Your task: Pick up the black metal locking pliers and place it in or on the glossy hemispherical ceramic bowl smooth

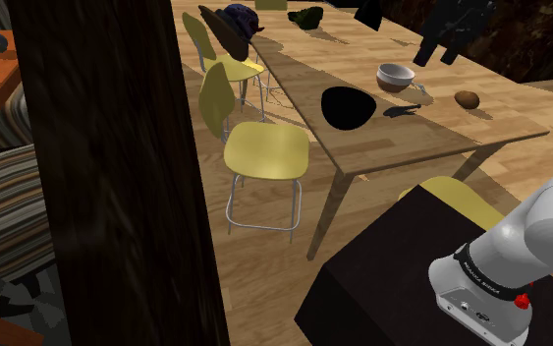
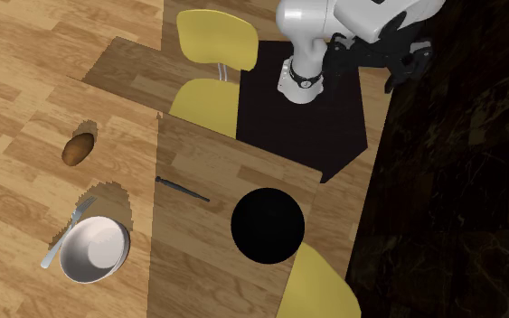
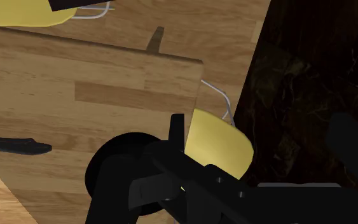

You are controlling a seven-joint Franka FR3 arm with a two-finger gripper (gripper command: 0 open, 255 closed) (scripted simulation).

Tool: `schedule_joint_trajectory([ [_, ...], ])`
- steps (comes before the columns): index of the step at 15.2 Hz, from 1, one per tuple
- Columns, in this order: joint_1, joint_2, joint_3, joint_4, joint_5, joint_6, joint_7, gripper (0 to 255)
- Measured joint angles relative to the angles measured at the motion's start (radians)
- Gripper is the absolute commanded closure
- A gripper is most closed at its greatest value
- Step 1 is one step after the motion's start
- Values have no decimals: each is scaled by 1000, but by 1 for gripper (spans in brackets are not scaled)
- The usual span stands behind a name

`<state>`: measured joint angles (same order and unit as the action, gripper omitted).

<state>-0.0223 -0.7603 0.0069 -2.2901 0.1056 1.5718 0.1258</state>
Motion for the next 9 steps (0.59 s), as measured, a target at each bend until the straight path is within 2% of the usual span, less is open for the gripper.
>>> schedule_joint_trajectory([
  [3,5,-16,-23,-33,-19,14,-52,0],
  [9,15,-57,-162,-149,-131,85,-328,0],
])
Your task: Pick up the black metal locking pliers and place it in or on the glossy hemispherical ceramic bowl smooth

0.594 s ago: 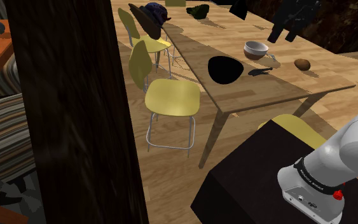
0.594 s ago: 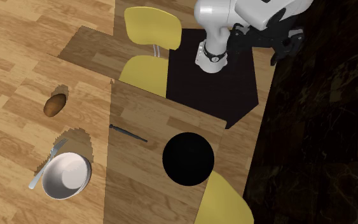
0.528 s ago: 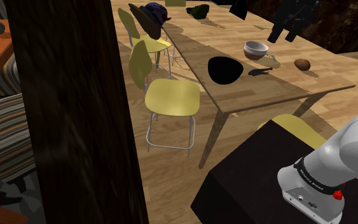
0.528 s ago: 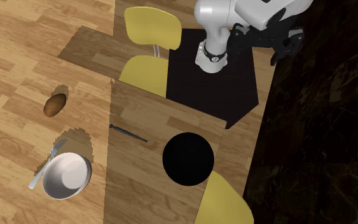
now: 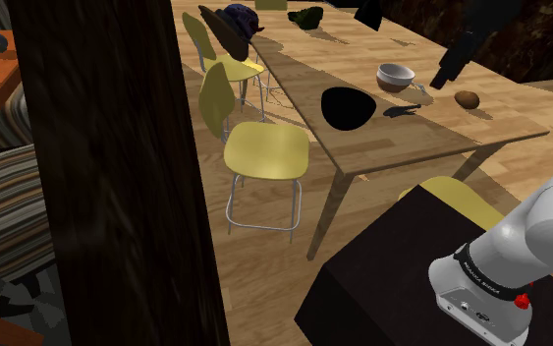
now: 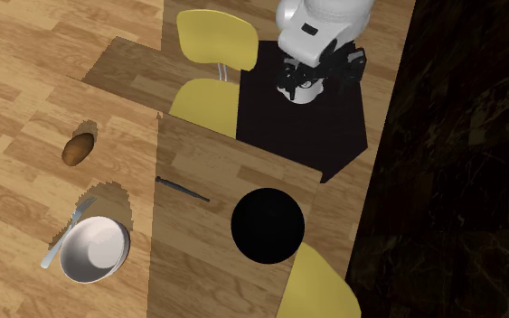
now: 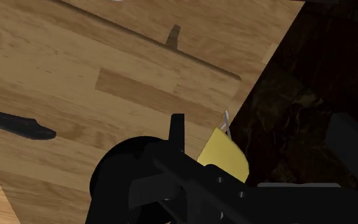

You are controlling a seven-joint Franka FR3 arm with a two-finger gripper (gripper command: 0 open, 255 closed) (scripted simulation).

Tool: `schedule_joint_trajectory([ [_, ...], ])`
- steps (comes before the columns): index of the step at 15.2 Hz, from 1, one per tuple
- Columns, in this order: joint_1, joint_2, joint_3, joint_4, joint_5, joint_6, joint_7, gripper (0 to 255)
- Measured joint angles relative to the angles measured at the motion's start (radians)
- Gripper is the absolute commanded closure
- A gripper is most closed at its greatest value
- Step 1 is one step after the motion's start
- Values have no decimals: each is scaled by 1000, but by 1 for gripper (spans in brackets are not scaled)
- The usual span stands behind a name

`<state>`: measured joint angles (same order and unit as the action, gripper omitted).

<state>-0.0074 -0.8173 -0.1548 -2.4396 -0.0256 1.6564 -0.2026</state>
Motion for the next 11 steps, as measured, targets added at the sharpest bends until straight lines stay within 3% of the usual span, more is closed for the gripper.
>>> schedule_joint_trajectory([
  [6,6,18,-160,-88,-127,115,-288,0],
  [11,31,121,-309,-73,-212,222,-531,0],
])
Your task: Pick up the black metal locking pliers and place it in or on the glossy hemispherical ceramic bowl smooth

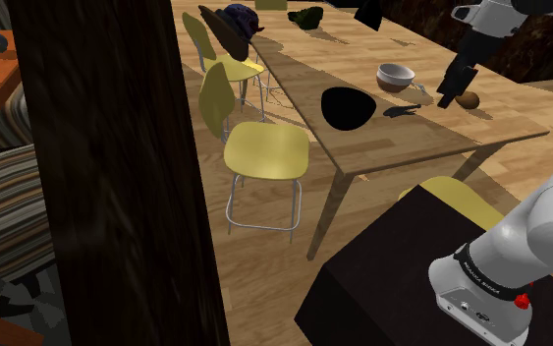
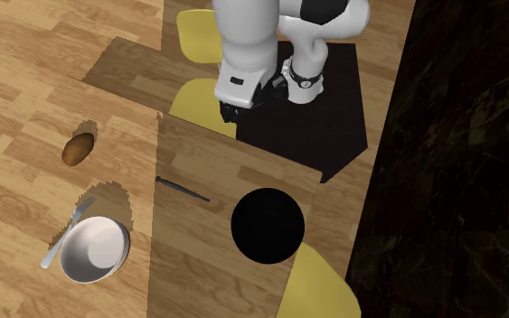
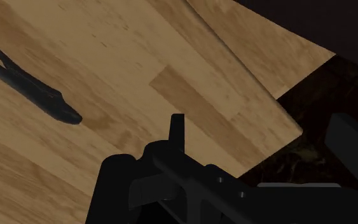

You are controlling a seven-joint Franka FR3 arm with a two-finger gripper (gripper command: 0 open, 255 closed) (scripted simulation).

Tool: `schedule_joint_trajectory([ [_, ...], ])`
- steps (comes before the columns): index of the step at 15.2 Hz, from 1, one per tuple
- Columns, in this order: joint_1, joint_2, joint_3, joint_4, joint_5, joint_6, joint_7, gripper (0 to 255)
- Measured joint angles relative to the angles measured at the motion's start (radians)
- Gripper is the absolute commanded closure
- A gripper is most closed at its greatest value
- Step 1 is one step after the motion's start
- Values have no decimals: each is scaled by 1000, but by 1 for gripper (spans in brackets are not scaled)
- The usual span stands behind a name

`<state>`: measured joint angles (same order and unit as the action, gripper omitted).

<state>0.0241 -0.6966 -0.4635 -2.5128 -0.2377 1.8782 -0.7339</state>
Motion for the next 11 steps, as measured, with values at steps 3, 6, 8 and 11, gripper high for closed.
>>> schedule_joint_trajectory([
  [3,24,70,-90,18,-35,68,-146,0],
  [6,70,169,-184,58,-43,142,-294,0],
  [8,106,241,-251,87,-35,195,-399,0],
  [11,177,373,-361,145,16,274,-574,0],
])
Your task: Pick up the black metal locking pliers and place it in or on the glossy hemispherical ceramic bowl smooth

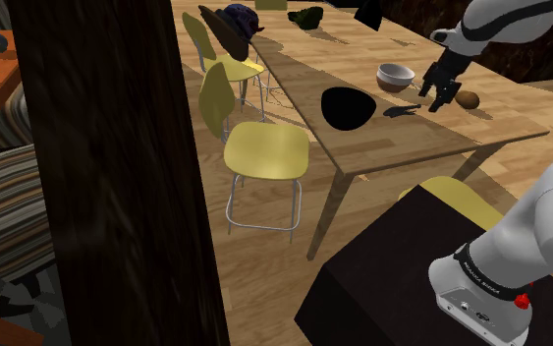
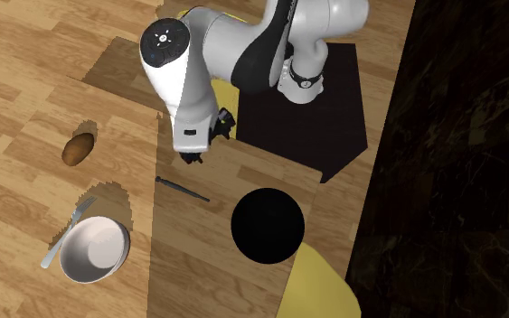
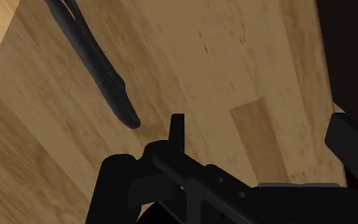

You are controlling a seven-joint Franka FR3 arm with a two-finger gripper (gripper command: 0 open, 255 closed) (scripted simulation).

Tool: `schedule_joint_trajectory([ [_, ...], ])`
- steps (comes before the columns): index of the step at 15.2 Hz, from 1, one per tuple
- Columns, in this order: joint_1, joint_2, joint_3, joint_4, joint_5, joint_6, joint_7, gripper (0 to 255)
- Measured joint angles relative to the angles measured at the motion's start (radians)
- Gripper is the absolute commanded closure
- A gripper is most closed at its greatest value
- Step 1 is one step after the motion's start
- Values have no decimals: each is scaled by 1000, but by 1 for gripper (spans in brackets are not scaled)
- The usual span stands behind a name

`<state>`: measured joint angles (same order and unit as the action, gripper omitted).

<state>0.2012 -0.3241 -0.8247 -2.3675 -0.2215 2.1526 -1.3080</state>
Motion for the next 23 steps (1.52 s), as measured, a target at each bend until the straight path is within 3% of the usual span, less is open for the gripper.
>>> schedule_joint_trajectory([
  [3,81,162,-114,78,119,62,-213,0],
  [6,118,353,-180,159,311,99,-463,0],
  [8,86,486,-165,230,449,99,-625,0],
  [10,16,602,-113,304,563,94,-766,0],
  [17,-53,707,-38,326,672,142,-864,0],
  [23,-65,726,-24,325,693,157,-878,0],
])
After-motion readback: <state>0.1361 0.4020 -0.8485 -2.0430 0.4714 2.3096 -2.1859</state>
